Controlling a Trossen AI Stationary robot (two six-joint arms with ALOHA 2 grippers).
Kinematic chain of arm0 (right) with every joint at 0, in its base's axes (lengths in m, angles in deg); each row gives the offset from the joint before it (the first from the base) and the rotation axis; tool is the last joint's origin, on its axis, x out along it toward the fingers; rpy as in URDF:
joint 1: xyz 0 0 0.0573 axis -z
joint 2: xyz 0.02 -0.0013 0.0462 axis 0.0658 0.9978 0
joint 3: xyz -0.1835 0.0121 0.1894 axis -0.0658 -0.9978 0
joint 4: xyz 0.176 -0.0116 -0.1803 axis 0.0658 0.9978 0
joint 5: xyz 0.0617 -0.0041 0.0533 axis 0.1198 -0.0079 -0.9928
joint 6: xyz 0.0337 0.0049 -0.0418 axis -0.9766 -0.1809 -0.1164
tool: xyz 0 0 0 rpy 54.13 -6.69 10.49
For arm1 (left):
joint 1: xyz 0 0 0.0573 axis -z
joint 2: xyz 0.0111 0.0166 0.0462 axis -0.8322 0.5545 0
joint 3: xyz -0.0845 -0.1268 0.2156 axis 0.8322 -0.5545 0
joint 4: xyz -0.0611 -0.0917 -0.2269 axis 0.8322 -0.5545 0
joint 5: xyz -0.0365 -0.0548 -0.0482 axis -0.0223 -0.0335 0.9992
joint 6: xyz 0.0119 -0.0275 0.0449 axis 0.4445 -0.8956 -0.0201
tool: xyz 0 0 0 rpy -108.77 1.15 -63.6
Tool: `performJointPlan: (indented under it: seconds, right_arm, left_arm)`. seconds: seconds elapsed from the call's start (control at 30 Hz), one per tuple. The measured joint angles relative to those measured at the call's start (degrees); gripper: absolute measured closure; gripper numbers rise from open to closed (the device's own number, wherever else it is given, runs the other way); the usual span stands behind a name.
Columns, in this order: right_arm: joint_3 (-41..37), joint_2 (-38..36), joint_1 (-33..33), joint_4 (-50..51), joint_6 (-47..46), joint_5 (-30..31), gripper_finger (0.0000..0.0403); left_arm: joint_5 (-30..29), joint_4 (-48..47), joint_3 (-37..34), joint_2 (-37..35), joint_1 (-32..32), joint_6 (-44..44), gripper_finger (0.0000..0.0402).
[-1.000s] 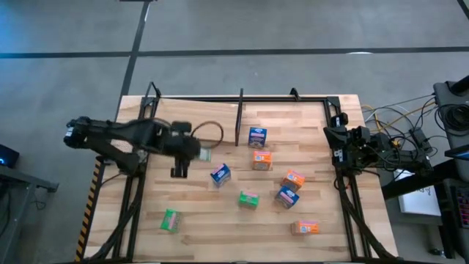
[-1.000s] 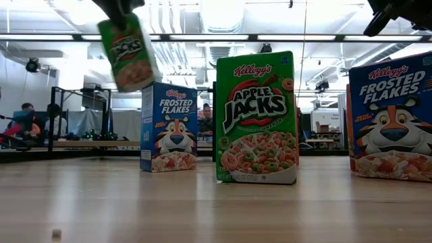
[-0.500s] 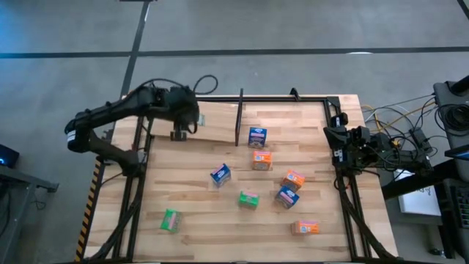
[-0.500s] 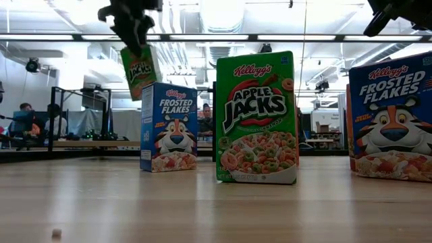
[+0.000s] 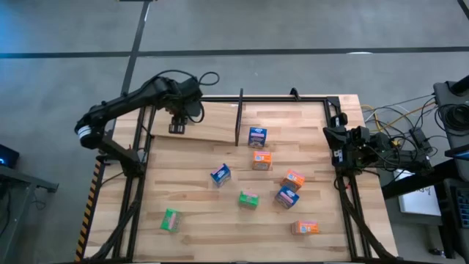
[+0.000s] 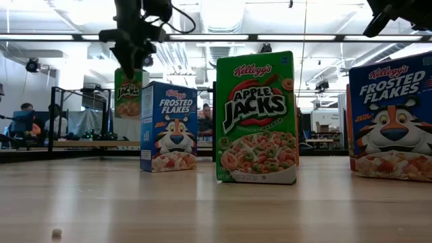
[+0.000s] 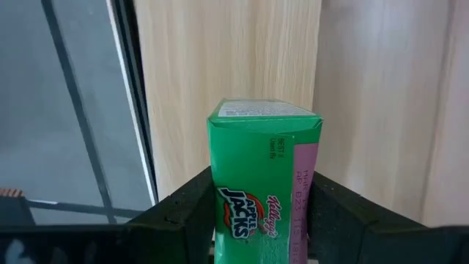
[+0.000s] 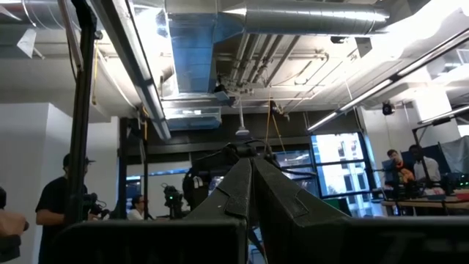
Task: Stack cereal on shelf
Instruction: Put the top left green cereal box on the shelf
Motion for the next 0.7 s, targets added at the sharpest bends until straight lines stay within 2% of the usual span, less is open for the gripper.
performJointPlan:
  seconds: [0.7]
  right_arm:
    - [0.0, 0.0, 0.0, 0.0, -0.4, 0.0, 0.0394]
  left_arm:
    - [0.0, 0.1, 0.0, 0.7, -3.9, 0.8, 0.0239]
